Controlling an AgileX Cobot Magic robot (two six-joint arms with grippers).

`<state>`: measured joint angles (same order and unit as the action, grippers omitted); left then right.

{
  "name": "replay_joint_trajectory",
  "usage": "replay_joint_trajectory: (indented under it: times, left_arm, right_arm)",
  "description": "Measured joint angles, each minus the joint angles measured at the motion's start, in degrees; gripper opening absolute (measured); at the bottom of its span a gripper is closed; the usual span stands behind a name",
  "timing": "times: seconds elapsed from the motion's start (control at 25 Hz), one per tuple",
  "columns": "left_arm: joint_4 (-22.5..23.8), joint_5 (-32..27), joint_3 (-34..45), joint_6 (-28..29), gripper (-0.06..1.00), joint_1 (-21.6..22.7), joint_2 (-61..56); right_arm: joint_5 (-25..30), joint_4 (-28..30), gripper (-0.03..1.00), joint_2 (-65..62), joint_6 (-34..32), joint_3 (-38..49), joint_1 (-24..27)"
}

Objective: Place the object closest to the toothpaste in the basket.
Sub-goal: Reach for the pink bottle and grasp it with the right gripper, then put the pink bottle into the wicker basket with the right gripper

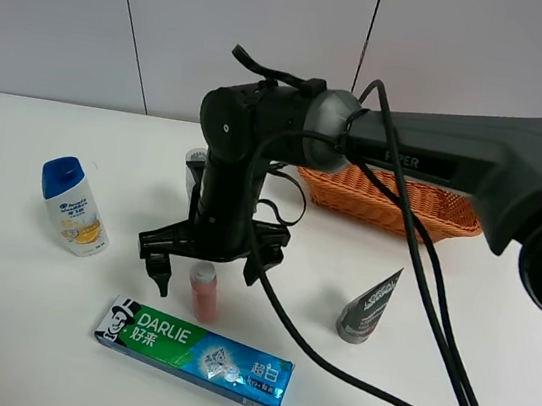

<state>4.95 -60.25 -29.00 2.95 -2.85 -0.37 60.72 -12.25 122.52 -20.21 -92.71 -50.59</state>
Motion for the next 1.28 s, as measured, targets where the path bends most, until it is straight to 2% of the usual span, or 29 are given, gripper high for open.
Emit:
replay_joint_trajectory:
  times: [0.28, 0.52, 0.68, 0.76, 0.88, 1.12, 1.28]
  left_arm:
    - [0.00, 0.00, 0.00, 0.00, 1.00, 0.00, 0.00]
    - [0.00, 0.00, 0.00, 0.00, 1.00, 0.00, 0.00]
    - [0.00, 0.00, 0.00, 0.00, 1.00, 0.00, 0.00]
    - [0.00, 0.00, 0.00, 0.00, 1.00, 0.00, 0.00]
    - [0.00, 0.00, 0.00, 0.00, 1.00, 0.00, 0.00]
    - [0.00, 0.00, 0.00, 0.00, 1.00, 0.00, 0.00]
    - [0.00, 0.00, 0.00, 0.00, 1.00, 0.00, 0.00]
  right_arm:
    - [-0.45, -0.06, 0.98, 1.55, -2.44, 0.00, 0.00]
    - [-0.68, -0.11, 0.86, 1.79, -4.51, 0.00, 0.00]
    - [-1.16, -0.37, 0.70, 1.79, -6.15, 0.00, 0.00]
    - [-1.75, -1.24, 0.58, 1.79, -6.99, 0.00, 0.00]
    - [-1.90, -1.64, 0.34, 1.79, -7.50, 0.00, 0.00]
    - [-1.70, -2.46, 0.35, 1.83, -5.46, -0.43, 0.00]
    - [-0.20, -3.64, 0.35, 1.34, -2.89, -6.50, 0.00]
